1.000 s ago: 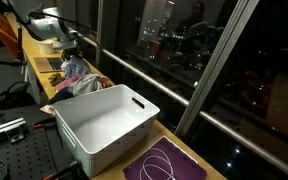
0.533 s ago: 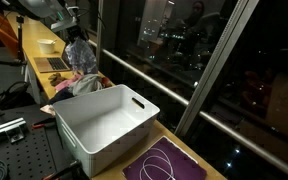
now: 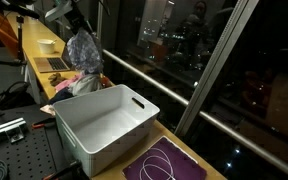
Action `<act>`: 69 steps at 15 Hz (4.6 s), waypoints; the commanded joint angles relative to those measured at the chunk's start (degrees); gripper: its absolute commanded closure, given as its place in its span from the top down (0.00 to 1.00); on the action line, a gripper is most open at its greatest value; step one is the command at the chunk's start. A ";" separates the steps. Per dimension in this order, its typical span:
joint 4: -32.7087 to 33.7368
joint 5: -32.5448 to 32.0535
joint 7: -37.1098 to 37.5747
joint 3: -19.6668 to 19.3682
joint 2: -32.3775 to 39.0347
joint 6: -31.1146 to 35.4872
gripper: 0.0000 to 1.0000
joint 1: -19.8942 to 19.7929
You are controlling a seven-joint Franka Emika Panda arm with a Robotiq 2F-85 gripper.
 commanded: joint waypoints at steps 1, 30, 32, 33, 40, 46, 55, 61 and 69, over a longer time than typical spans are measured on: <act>-9.98 1.59 -3.03 3.49 -12.41 -2.07 0.00 -8.40; -22.06 21.06 -40.14 -1.85 -25.88 10.06 0.26 -27.85; -22.81 20.94 -39.40 -0.47 -24.47 11.38 0.40 -27.60; -22.91 21.06 -39.24 -0.03 -23.94 11.62 0.46 -27.36; -21.41 20.91 -35.55 4.65 -21.03 11.50 0.97 -25.82; -10.73 15.96 -24.79 15.56 -6.50 11.70 1.00 -22.70; 5.90 8.81 -22.56 11.92 16.91 8.35 1.00 -15.31; 8.85 11.56 -25.20 7.68 24.17 6.98 1.00 -13.99; 6.63 15.55 -24.67 5.71 31.56 12.37 1.00 -14.35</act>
